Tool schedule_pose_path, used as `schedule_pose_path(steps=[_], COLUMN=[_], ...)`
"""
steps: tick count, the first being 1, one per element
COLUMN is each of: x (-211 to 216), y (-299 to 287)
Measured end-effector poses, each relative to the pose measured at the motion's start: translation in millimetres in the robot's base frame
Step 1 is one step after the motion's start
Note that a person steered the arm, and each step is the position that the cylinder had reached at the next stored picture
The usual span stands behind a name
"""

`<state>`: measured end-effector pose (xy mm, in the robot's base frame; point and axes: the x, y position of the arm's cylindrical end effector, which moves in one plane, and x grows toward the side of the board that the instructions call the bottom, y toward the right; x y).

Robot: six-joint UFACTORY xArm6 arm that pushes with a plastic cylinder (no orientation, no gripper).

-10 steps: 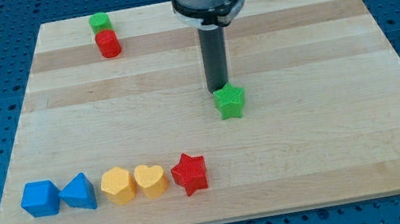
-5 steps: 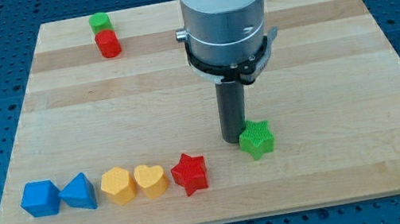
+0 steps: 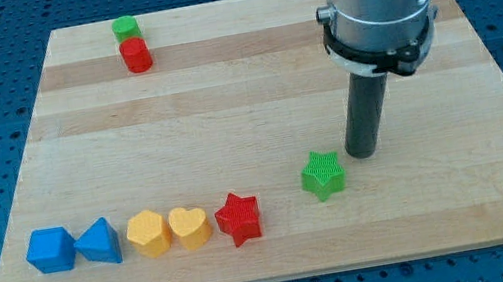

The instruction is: Place the green star towards the red star

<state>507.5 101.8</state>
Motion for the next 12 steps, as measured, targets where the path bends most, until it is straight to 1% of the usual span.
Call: schedule_pose_path(steps=[1, 2, 3, 6, 12], x=[14, 17, 10, 8, 43], y=[-1, -7, -8, -38, -50])
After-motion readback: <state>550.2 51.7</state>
